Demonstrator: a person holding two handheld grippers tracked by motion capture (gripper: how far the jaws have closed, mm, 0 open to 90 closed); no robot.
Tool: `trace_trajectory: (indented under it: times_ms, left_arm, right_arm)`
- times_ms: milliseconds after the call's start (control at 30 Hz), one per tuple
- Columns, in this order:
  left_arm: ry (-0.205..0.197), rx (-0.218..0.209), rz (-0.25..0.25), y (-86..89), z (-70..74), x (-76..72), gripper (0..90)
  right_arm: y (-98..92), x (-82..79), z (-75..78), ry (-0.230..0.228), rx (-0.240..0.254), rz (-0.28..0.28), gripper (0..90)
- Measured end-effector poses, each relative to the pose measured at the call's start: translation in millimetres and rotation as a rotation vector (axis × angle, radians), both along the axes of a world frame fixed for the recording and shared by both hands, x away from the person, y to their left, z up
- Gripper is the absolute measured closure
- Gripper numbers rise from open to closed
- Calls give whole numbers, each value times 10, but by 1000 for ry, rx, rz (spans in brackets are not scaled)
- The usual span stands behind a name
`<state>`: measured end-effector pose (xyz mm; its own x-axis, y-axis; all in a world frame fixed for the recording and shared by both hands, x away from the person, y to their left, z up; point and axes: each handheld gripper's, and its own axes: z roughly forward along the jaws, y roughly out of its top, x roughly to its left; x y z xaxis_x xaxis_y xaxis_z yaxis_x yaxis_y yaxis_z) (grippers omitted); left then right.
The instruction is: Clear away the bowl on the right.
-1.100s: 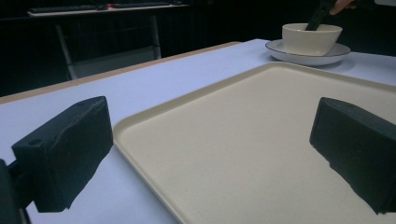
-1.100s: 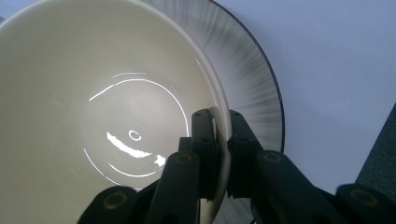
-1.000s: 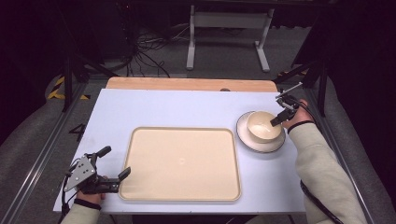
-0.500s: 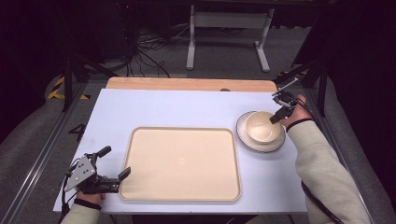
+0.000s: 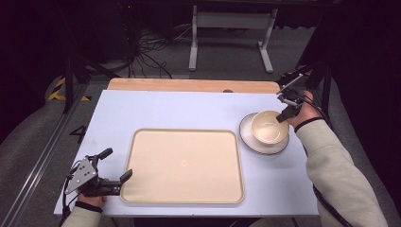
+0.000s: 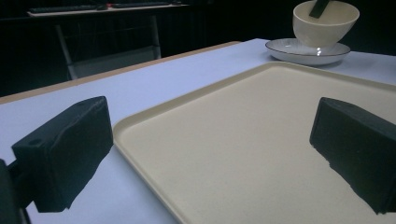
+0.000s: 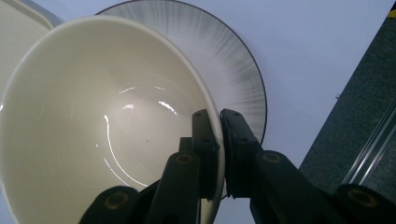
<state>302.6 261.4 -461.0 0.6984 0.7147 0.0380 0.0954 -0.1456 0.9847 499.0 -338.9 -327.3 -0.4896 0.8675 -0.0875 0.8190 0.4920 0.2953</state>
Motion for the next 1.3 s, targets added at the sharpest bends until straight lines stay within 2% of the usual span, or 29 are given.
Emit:
trace_trajectory:
  times_ms: [233, 433, 733, 1000, 1300]
  left_arm:
    - [-1, 2, 0, 0, 0, 0, 2]
    - [-1, 2, 0, -1, 0, 0, 2]
    - [-2, 1, 0, -2, -1, -1, 2]
    - [-3, 1, 0, -2, -1, -3, 2]
    - [-5, 2, 1, -1, 0, -13, 2]
  right_arm:
    - [99, -70, 136, -8, -51, 41, 847]
    - [174, -118, 224, -17, -46, 62, 847]
    - [359, -207, 368, -28, -41, 127, 847]
    - [527, -276, 421, -34, -21, 176, 846]
    - [825, -356, 480, -44, 13, 262, 846]
